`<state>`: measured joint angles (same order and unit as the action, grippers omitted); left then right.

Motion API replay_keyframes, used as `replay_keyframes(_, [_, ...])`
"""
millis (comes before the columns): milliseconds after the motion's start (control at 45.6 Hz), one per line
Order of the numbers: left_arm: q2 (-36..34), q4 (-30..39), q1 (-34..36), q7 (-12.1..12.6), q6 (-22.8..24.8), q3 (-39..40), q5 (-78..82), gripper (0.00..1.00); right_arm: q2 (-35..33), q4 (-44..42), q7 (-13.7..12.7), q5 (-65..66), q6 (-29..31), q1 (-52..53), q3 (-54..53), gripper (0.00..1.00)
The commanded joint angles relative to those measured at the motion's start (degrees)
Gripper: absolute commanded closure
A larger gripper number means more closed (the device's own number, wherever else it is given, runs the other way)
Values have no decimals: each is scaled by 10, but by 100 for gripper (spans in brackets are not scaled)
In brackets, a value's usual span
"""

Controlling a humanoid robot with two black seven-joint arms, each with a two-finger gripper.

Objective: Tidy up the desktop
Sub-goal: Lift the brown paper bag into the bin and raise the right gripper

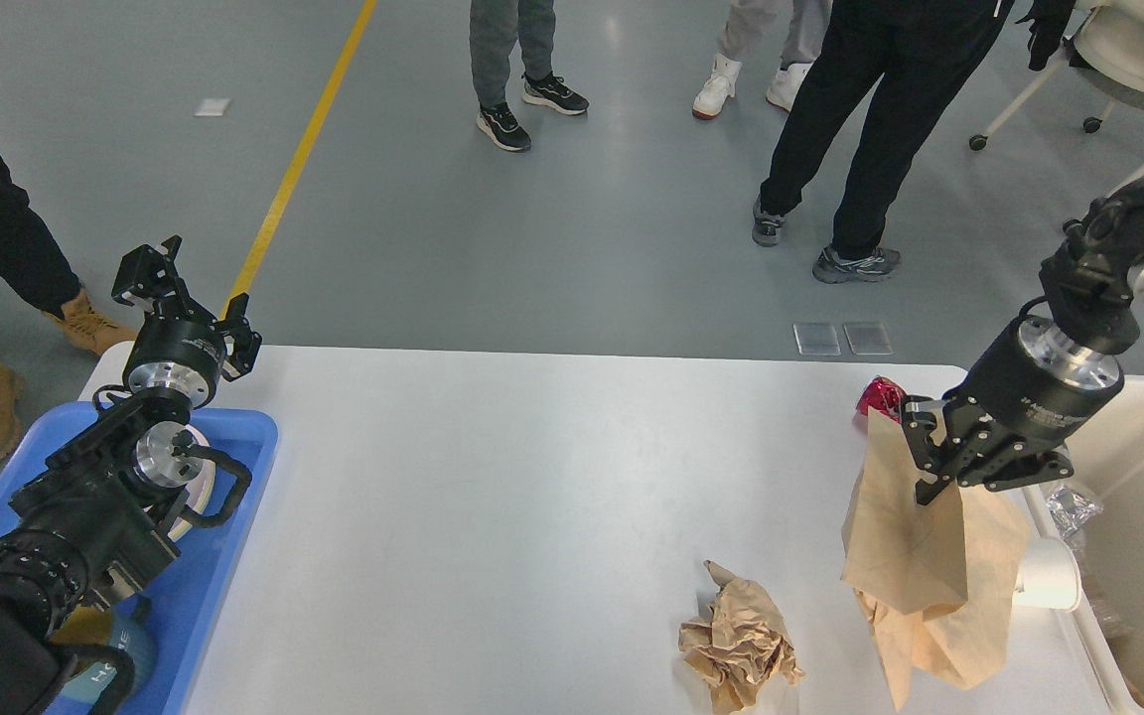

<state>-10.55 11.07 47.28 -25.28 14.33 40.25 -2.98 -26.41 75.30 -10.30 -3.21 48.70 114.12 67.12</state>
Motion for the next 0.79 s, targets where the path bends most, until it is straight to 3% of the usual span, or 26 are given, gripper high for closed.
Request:
replay_keyframes(0, [0,0,0,0,0,0,0,4,-9,-3,0,-5,9,52,0,100])
replay_keyframes(197, [0,0,0,0,0,0,0,4,-20,-37,3,-17,1,97,-1,100])
replay_keyframes(460, [0,0,0,0,0,0,0,4,-50,-143,2,-51,-20,78,6,100])
replay_keyframes(767, [0,0,0,0,0,0,0,4,-129,-294,2,-51,-198,-143,-7,100])
